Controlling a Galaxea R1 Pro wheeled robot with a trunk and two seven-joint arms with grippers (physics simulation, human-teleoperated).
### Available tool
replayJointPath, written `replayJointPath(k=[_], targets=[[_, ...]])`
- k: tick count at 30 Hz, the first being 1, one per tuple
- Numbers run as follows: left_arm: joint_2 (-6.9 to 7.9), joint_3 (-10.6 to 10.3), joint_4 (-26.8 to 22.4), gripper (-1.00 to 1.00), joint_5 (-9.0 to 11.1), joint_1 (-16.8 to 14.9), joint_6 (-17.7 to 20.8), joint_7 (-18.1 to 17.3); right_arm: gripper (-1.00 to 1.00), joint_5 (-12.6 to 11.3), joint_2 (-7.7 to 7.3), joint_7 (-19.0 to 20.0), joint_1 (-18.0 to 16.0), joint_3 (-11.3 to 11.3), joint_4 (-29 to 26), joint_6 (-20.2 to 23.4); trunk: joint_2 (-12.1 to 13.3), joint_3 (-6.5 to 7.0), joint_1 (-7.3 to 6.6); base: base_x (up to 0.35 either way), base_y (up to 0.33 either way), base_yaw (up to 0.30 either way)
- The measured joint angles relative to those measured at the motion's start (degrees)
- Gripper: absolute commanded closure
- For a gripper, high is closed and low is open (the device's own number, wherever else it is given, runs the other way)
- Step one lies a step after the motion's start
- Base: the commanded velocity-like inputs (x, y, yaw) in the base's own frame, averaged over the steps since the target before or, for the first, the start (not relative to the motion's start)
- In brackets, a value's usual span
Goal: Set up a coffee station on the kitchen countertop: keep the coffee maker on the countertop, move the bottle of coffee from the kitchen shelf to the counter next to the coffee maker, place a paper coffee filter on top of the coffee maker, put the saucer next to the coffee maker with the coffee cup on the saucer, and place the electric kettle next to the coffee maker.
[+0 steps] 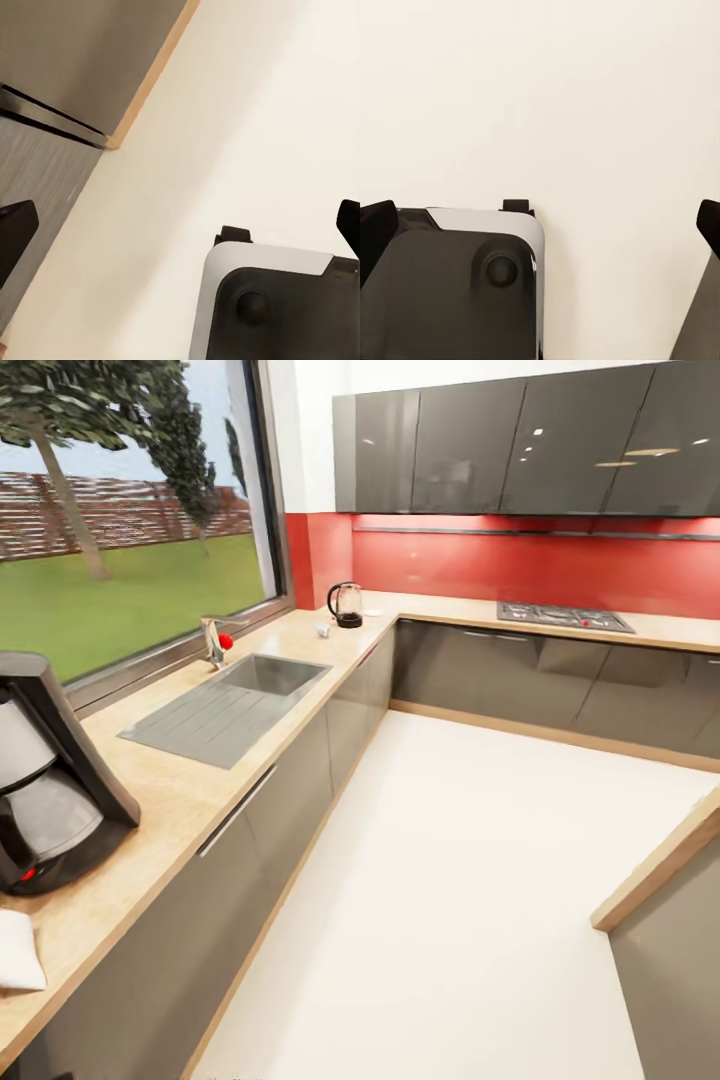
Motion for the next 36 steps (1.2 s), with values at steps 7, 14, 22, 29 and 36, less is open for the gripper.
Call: replayJointPath(k=[7, 14, 22, 29, 36], targets=[[-0.02, 0.1, 0.0, -1.0, 0.1, 0.0, 0.0, 0.1, -1.0, 0.0, 0.0, 0.0, 0.0, 0.0, 0.0, 0.0, 0.0, 0.0, 0.0, 0.0, 0.0, 0.273], [0.06, 0.2, -0.1, -1.0, 0.1, 0.0, 0.0, 0.2, -1.0, 0.0, 0.0, 0.0, 0.0, 0.0, 0.0, 0.0, 0.0, 0.0, 0.0, 0.0, 0.0, 0.278], [0.08, 0.2, -0.1, -1.0, 0.1, 0.0, 0.0, 0.2, -1.0, 0.0, 0.0, 0.0, 0.0, 0.0, 0.0, 0.0, 0.0, 0.0, 0.0, 0.0, -0.009, 0.278], [0.08, 0.1, 0.0, -1.0, 0.1, 0.0, 0.0, 0.2, -1.0, 0.0, 0.0, 0.0, 0.0, 0.0, 0.0, 0.0, 0.0, 0.0, 0.0, 0.0, -0.192, 0.278], [0.08, 0.1, 0.0, -1.0, 0.1, 0.0, 0.0, 0.2, -1.0, 0.0, 0.0, 0.0, 0.0, 0.0, 0.0, 0.0, 0.0, 0.0, 0.0, 0.0, -0.022, 0.278]])
